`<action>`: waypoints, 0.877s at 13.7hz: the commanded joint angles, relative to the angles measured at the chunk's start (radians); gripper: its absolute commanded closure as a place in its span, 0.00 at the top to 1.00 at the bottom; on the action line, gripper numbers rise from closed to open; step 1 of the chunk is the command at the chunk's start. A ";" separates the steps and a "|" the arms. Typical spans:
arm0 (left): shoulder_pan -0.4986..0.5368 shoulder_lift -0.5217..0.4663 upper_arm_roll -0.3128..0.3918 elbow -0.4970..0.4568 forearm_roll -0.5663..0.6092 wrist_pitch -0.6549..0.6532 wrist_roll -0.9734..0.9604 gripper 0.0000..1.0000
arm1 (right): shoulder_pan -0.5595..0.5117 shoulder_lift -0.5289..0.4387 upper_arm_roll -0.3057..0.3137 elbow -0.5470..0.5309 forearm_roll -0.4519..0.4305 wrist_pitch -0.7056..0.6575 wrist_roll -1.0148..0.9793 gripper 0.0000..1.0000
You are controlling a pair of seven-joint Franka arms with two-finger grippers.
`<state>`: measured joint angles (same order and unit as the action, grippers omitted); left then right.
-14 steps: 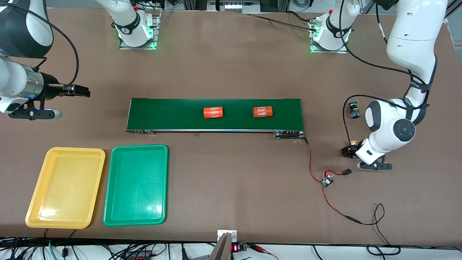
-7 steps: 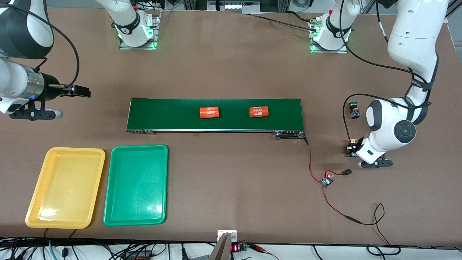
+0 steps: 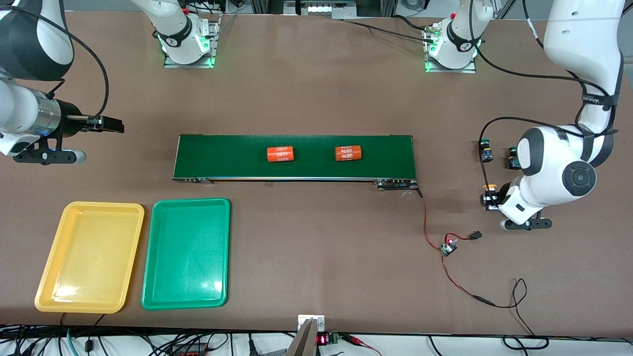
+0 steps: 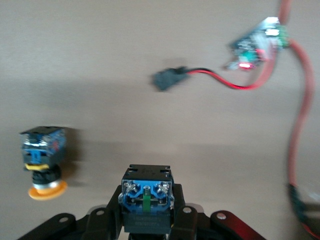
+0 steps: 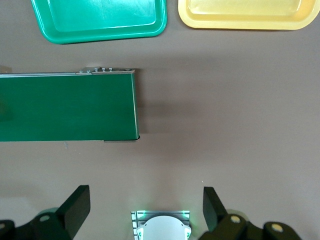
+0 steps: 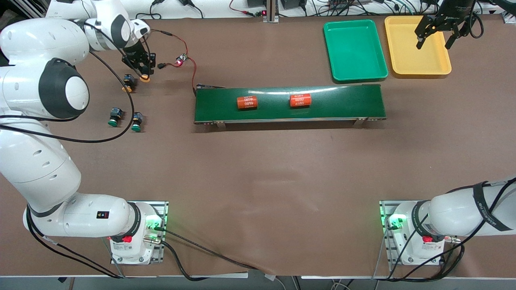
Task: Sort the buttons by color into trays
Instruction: 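Place the yellow-rimmed button on the green belt with the left gripper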
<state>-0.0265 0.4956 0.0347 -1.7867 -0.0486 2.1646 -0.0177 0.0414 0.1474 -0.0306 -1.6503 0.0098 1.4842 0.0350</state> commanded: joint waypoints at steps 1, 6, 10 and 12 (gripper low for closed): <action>-0.009 -0.043 -0.091 0.000 -0.025 -0.084 -0.085 0.25 | -0.006 -0.003 0.001 0.001 0.015 -0.012 -0.015 1.00; -0.029 -0.089 -0.341 -0.029 -0.025 -0.111 -0.376 0.25 | -0.006 -0.003 0.001 0.001 0.015 -0.012 -0.015 1.00; -0.036 -0.126 -0.456 -0.142 -0.014 -0.022 -0.456 0.25 | -0.006 -0.003 0.000 -0.002 0.015 -0.018 -0.015 1.00; -0.036 -0.134 -0.493 -0.239 -0.013 0.123 -0.504 0.25 | -0.011 -0.005 0.000 -0.003 0.016 -0.018 -0.015 1.00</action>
<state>-0.0772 0.4172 -0.4270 -1.8992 -0.0523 2.1717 -0.4872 0.0412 0.1478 -0.0306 -1.6503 0.0099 1.4775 0.0349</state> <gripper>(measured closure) 0.595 0.000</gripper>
